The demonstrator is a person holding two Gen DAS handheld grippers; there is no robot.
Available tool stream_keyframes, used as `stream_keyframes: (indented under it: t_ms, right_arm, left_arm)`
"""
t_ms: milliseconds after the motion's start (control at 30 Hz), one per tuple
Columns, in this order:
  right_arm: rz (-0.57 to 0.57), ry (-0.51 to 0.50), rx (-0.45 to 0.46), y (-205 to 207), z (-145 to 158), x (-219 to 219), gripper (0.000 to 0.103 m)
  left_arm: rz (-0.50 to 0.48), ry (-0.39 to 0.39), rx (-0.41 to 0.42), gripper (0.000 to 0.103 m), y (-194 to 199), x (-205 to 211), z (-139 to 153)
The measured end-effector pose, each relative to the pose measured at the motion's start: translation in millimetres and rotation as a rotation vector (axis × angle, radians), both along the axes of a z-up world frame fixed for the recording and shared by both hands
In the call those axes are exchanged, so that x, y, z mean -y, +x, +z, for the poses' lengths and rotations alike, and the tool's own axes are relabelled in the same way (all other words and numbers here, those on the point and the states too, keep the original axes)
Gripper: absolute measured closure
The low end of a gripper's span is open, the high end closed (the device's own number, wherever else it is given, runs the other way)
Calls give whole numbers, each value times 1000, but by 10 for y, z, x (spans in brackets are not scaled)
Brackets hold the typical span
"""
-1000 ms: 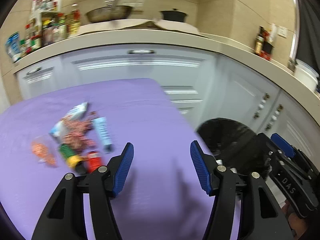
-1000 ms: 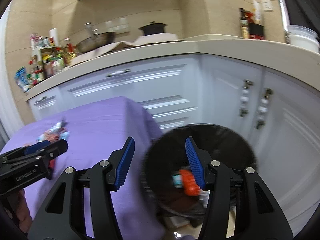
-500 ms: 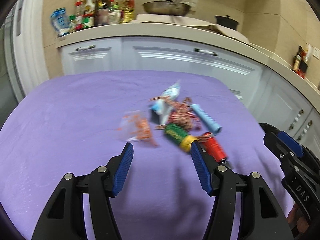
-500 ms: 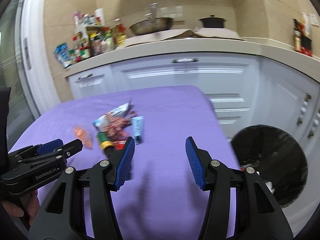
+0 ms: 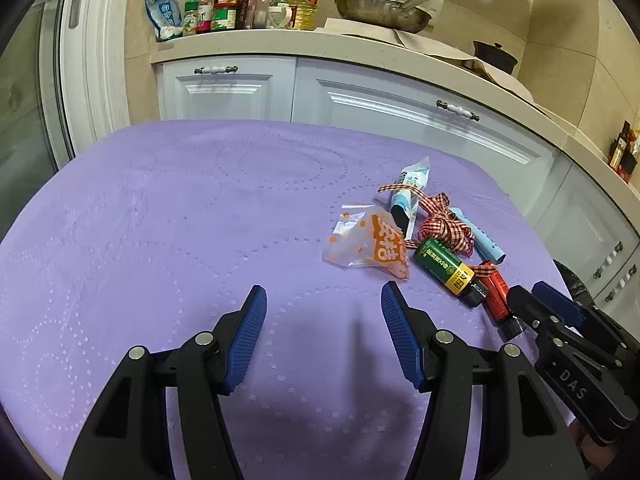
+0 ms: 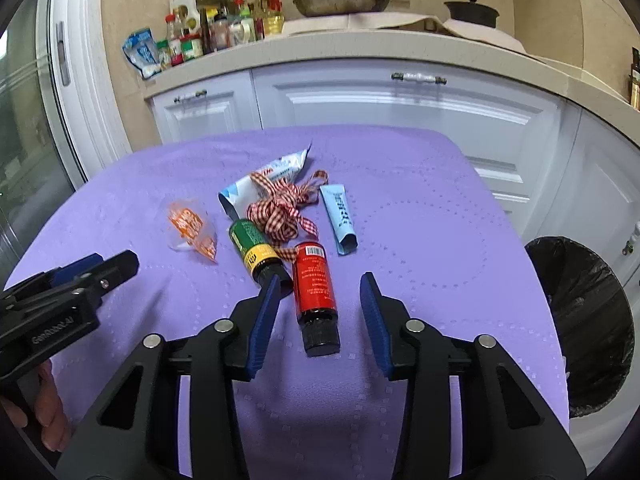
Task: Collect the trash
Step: 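Move both open tools back over the table toward the bottles, then close the right tool on the red bottle while the left grasps the green bottle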
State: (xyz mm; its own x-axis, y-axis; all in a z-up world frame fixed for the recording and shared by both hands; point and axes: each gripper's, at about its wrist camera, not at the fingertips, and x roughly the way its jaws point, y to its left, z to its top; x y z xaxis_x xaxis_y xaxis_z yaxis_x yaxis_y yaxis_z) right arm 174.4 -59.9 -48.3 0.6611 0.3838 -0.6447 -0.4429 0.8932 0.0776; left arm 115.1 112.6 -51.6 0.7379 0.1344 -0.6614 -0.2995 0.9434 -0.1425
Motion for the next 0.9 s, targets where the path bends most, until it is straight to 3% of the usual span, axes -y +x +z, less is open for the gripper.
stream_keyframes:
  t_ms: [200, 300, 900]
  right_arm:
    - [4, -32, -54, 86, -68, -64, 70]
    - [14, -40, -84, 133, -107, -86, 79]
    - [-40, 10, -36, 146, 27, 361, 79]
  left_arm:
    - [-22, -18, -1, 44, 13, 17, -23]
    - [-33, -25, 0, 44, 22, 44, -26]
    - [-125, -26, -4, 44, 347, 577, -3]
